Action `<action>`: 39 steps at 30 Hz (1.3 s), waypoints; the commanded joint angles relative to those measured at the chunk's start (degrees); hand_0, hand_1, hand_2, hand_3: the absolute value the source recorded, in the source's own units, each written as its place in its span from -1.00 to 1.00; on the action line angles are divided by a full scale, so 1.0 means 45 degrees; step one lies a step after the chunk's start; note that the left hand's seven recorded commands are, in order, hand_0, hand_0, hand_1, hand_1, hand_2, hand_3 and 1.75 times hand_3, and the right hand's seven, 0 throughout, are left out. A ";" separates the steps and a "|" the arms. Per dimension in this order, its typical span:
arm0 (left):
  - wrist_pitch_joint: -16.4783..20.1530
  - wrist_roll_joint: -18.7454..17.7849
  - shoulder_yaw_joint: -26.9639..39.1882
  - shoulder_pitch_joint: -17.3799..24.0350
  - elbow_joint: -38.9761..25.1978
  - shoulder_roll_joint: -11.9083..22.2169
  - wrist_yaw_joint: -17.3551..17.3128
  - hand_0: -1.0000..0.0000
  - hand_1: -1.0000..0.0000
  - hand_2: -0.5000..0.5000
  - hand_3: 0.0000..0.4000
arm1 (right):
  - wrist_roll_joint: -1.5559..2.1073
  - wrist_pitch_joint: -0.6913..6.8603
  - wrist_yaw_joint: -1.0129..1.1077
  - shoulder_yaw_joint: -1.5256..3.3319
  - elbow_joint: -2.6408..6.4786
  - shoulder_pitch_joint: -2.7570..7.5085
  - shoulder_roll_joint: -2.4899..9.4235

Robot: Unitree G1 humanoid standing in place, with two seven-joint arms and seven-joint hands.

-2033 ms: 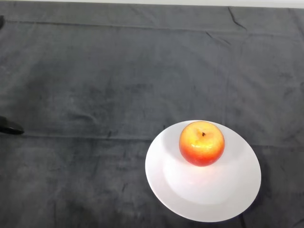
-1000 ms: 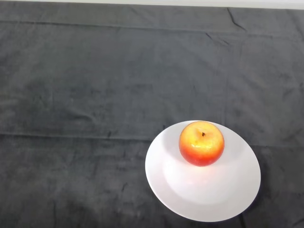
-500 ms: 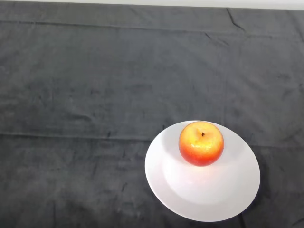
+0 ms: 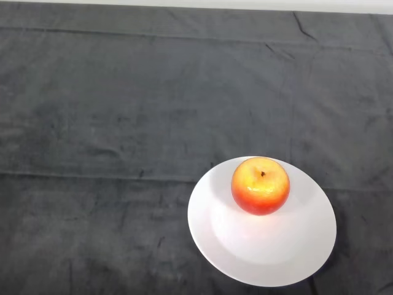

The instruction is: Move the apple to the plate

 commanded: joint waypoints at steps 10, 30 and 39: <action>-0.0189 -0.0393 0.0355 0.0142 0.0585 0.0634 0.0236 1.00 1.00 0.00 -1.00 | 0.0049 -0.0114 0.0009 -0.0065 0.0436 0.0251 -0.0090; -0.0155 -0.0288 0.0240 0.0067 0.0177 0.0661 0.0405 1.00 1.00 0.00 -1.00 | 0.0052 -0.0141 -0.0002 -0.0056 0.0475 0.0236 -0.0089; -0.0131 -0.0253 0.0218 0.0002 0.0172 0.0712 0.0440 1.00 1.00 0.00 -1.00 | 0.0054 -0.0147 -0.0004 -0.0053 0.0481 0.0233 -0.0090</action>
